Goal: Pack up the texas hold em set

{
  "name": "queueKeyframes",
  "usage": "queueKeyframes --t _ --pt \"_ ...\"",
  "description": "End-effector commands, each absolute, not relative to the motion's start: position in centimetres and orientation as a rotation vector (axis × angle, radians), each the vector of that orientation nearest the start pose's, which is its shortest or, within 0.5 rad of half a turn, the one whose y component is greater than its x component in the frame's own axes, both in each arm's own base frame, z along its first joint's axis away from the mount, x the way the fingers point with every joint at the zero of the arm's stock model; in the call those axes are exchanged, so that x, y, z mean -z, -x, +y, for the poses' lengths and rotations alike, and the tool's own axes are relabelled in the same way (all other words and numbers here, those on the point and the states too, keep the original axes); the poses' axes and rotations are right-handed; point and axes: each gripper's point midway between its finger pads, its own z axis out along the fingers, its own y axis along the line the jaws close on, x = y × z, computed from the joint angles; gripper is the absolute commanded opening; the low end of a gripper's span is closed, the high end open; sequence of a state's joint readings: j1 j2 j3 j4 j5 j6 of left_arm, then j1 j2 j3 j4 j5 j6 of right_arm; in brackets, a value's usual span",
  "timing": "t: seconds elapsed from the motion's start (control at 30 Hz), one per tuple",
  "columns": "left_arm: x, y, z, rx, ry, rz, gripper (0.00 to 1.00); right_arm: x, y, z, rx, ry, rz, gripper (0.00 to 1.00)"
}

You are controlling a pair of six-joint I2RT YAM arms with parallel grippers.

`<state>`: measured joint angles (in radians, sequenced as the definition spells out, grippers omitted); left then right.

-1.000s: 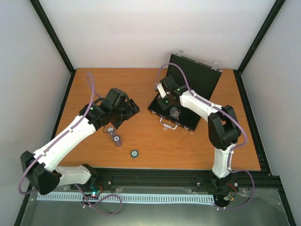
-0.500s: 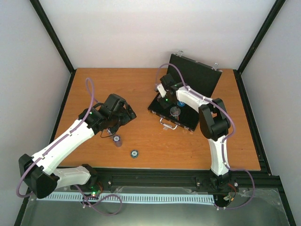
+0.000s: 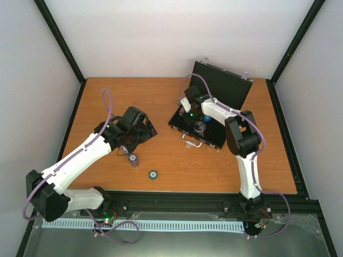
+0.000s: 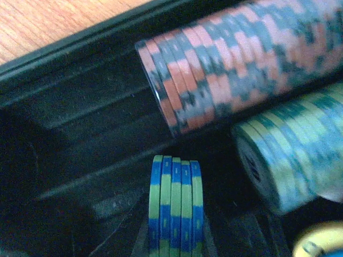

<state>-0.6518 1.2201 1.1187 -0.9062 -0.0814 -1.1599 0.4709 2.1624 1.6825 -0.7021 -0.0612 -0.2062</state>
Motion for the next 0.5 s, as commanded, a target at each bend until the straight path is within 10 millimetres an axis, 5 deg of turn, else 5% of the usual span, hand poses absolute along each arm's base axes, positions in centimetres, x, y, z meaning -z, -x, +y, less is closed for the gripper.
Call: queueKeyframes --t 0.0,0.47 --pt "-19.2 -25.7 -17.7 0.543 0.696 2.589 1.00 -3.3 -45.1 24.0 -0.161 0.939 2.607 0.03" --pt "-18.5 -25.3 -17.2 0.544 0.726 2.610 1.00 -2.3 -46.0 22.5 -0.040 0.897 2.645 0.08"
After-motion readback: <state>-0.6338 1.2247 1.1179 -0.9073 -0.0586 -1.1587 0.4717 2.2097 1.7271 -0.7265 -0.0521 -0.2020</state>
